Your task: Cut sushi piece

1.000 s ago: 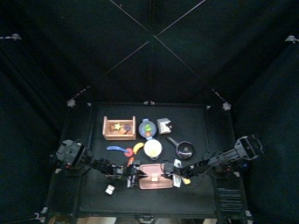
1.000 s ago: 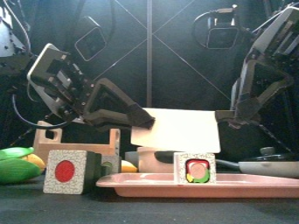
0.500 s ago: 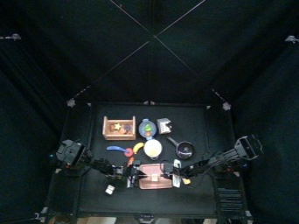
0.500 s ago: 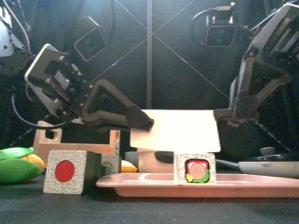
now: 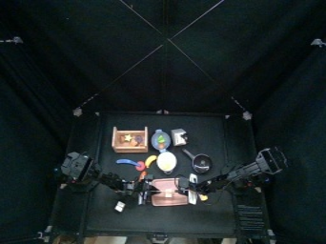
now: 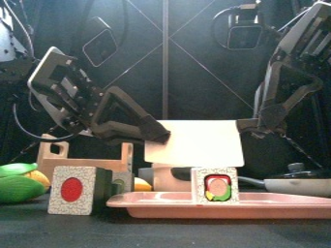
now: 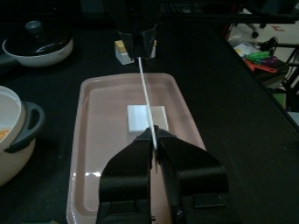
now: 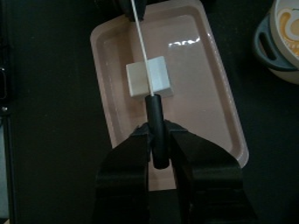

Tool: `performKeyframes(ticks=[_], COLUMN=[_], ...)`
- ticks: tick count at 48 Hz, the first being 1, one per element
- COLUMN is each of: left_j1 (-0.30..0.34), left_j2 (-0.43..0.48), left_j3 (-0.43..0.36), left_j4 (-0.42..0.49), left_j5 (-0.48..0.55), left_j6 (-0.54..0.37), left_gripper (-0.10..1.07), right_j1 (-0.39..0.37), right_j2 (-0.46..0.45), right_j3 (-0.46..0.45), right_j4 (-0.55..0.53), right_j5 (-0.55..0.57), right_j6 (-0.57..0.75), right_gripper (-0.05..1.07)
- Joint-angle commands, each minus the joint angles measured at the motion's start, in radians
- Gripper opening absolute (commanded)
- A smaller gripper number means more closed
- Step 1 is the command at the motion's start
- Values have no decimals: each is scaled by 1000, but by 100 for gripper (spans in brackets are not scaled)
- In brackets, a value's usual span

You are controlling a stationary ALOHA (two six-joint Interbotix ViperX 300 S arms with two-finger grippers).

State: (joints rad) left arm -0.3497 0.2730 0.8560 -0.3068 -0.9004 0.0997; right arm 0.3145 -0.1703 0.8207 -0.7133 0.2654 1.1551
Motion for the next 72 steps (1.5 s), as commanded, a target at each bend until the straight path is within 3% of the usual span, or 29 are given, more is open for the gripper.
performKeyframes(ticks=[1, 21, 40, 72], left_j1=[-12, -14, -18, -25], left_j2=[-12, -9, -67, -35], left_j3=[-12, -14, -8, -11], left_j4=[3, 5, 29, 25], left_j5=[-3, 2, 2, 5], left_j6=[2, 2, 6, 2], left_gripper=[45, 45, 45, 45], right_j1=[-5, -6, 6, 8], right_j2=[-18, -6, -64, -17], right_j3=[-15, -15, -25, -23], right_j4=[-3, 2, -9, -3], right_j5=[5, 18, 52, 54], right_j6=[-2, 0, 0, 0], right_gripper=[43, 43, 43, 43])
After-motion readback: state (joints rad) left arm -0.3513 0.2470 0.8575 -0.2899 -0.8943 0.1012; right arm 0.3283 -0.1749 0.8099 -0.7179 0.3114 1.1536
